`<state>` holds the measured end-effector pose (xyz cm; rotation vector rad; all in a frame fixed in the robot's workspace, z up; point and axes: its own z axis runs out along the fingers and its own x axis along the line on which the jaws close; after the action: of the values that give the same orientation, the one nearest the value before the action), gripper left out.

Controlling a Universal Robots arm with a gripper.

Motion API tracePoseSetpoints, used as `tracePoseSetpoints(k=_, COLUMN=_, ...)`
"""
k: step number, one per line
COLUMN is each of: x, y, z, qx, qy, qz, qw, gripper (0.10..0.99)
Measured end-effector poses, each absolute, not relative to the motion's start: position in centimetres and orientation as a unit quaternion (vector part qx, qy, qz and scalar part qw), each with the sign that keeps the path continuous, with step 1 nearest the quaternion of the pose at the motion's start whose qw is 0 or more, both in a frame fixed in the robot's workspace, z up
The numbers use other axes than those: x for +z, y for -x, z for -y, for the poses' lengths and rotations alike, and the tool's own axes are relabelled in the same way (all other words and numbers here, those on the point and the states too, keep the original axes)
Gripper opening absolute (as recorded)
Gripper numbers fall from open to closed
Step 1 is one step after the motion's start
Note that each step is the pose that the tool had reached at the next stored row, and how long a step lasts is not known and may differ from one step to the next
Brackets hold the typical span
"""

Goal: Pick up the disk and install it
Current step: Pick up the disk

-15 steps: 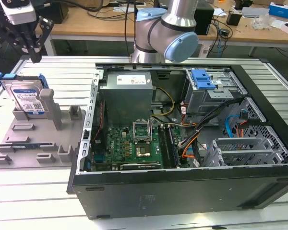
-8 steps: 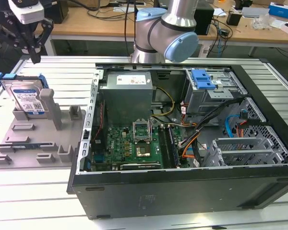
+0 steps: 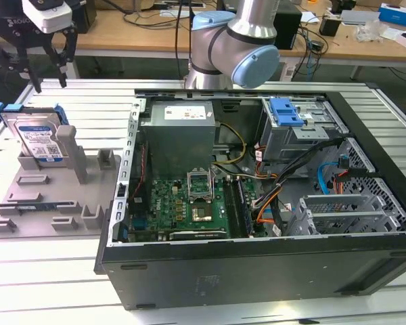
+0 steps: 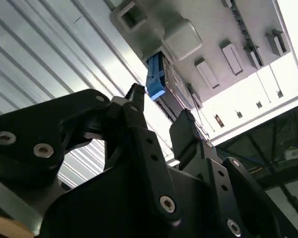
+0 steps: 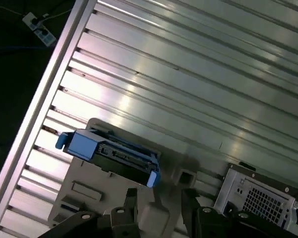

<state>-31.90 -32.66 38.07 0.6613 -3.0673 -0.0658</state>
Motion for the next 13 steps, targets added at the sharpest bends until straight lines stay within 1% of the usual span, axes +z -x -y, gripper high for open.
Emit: tracePoseSetpoints(k=13, x=37.72, y=31.9, z=32.66, qx=-0.02, qy=-0.365, qz=0.931, qw=0.005, gripper=0.482)
